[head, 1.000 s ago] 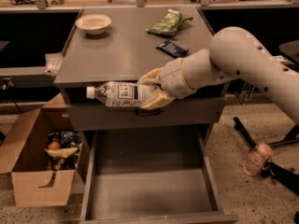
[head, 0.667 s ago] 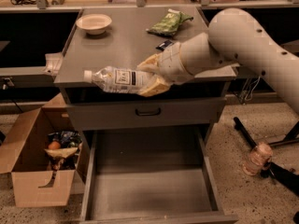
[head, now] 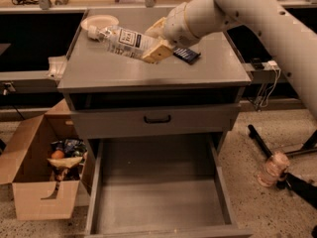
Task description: Pick blue plastic bottle from middle drawer and place on counter
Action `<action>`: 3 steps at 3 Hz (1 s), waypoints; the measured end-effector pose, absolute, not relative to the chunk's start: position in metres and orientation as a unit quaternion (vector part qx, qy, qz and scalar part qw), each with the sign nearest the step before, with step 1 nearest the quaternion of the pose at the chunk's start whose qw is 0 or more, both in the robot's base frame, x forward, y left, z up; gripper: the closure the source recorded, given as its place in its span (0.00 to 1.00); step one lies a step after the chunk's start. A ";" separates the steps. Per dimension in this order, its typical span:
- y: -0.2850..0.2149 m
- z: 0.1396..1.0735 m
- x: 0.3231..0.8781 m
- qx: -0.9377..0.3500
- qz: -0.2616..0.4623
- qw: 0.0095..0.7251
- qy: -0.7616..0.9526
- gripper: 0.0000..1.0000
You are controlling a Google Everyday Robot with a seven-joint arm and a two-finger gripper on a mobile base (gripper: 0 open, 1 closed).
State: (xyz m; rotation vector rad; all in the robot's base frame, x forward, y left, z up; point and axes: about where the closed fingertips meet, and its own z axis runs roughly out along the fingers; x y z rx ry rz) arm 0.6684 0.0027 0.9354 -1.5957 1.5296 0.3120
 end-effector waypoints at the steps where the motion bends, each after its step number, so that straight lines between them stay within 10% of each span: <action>1: 0.009 0.940 0.717 -0.590 0.145 0.447 0.657 1.00; 3: 0.016 0.929 0.740 -0.574 0.145 0.416 0.691 1.00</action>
Offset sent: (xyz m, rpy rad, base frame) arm 0.0399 0.0037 0.0009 0.0513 0.0538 -0.0832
